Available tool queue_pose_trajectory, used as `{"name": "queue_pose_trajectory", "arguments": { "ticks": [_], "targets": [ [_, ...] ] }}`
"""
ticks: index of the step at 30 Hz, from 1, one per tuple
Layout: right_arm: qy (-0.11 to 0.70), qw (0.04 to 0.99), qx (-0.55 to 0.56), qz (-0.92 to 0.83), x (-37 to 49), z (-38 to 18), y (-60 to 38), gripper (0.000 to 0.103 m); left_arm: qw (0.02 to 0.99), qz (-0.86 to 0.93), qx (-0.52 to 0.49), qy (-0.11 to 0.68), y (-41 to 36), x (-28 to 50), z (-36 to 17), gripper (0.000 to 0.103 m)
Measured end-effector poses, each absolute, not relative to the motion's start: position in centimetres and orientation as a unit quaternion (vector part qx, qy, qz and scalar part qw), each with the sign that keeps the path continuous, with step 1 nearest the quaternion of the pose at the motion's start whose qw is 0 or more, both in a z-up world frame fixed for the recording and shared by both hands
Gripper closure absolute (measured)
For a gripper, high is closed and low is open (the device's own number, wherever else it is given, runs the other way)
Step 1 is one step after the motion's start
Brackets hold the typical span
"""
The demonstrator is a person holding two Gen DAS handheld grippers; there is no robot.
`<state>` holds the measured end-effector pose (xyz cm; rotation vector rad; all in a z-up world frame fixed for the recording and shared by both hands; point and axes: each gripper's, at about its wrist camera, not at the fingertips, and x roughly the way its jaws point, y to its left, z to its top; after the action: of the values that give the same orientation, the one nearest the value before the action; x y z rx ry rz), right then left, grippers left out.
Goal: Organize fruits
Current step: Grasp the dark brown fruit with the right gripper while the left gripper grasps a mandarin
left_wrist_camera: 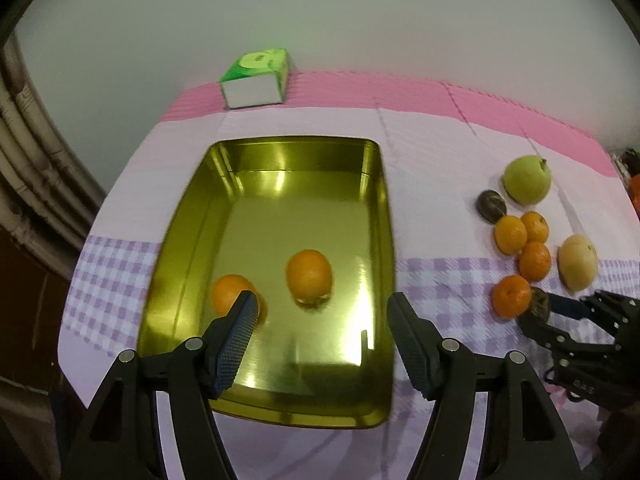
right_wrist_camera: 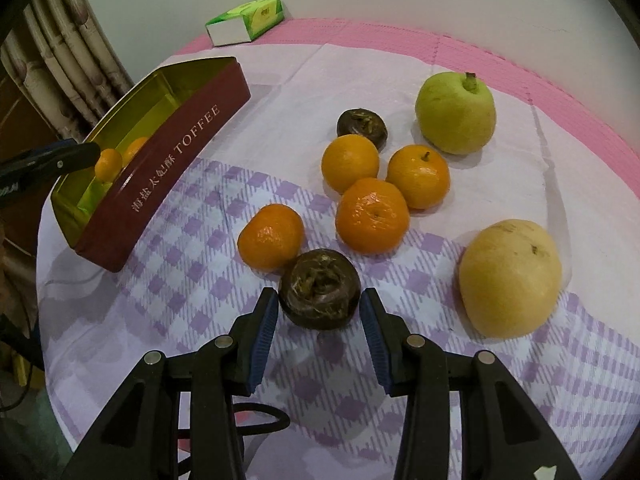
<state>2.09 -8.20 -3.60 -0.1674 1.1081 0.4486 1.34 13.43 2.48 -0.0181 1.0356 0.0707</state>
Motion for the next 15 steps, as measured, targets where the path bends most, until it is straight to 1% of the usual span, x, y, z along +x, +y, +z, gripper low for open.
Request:
{"name": "queue_pose_trajectory", "arguments": {
  "ticks": [10,15],
  "targets": [
    [0.510,0.832,-0.084,0.204,1.8,-3.7,-8.5,0.063,0.865,-0.013,0.000,0.502,9.3,1.8,2.4,0.035],
    [0.517,0.831,-0.077,0.190,1.6,-3.6,-9.8,0.063,0.860,-0.043,0.013,0.509,6.7,2.1,2.0,0.035]
  ]
}}
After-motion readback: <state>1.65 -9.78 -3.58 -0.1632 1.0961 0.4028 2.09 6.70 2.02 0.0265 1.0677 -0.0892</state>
